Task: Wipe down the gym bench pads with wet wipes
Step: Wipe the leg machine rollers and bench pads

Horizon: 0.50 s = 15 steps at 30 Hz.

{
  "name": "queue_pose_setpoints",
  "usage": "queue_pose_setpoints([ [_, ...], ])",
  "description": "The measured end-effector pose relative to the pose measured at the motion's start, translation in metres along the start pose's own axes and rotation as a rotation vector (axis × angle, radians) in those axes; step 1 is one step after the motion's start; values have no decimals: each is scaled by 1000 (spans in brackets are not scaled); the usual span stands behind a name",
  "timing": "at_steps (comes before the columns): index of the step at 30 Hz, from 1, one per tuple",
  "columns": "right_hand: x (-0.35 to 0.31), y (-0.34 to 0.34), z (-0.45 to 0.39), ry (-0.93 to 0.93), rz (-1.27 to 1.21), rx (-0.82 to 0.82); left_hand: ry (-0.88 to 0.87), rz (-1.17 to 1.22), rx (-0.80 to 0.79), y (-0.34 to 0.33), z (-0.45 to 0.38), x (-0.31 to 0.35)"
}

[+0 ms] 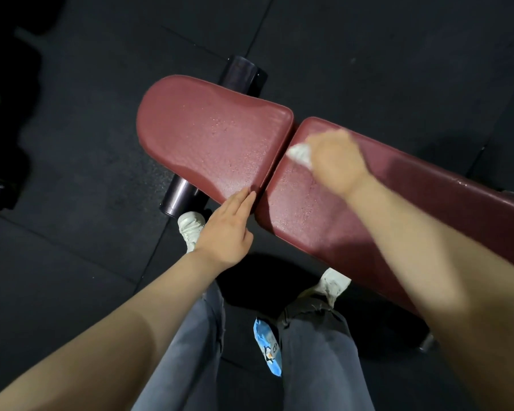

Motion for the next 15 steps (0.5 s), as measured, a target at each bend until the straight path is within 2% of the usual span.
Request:
queue_pose_setpoints([
  [2,29,9,-6,-276,24,77,-1,7,4,3,-2,-3],
  [4,1,5,1,-270,-111,83,-2,19,-1,7,-3,-5],
  [6,-57,-3,19,-50,-213,-8,-2,28,0,10,-5,-6],
  [8,-114,-7,50,256,-324,-82,-5,28,-3,12,-7,-9],
  [11,-121,-12,45,438,-312,-179,3,21,-22,12,-12,-13],
  [13,-79,-11,3,329,-191,-170,11,18,-30,11,-15,-15],
  [15,-12,-1,-33,43,-4,-33,14,12,-29,12,-17,-17],
])
Point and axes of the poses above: each hand's wrist, its own z-axis away from the middle knuckle, its own y-axis out of the back of the hand, x = y × z, the point moved 6 cm from there along -z, towards the middle knuckle, and after that the axes turned 14 degrees about y, right-handed, at the moved point
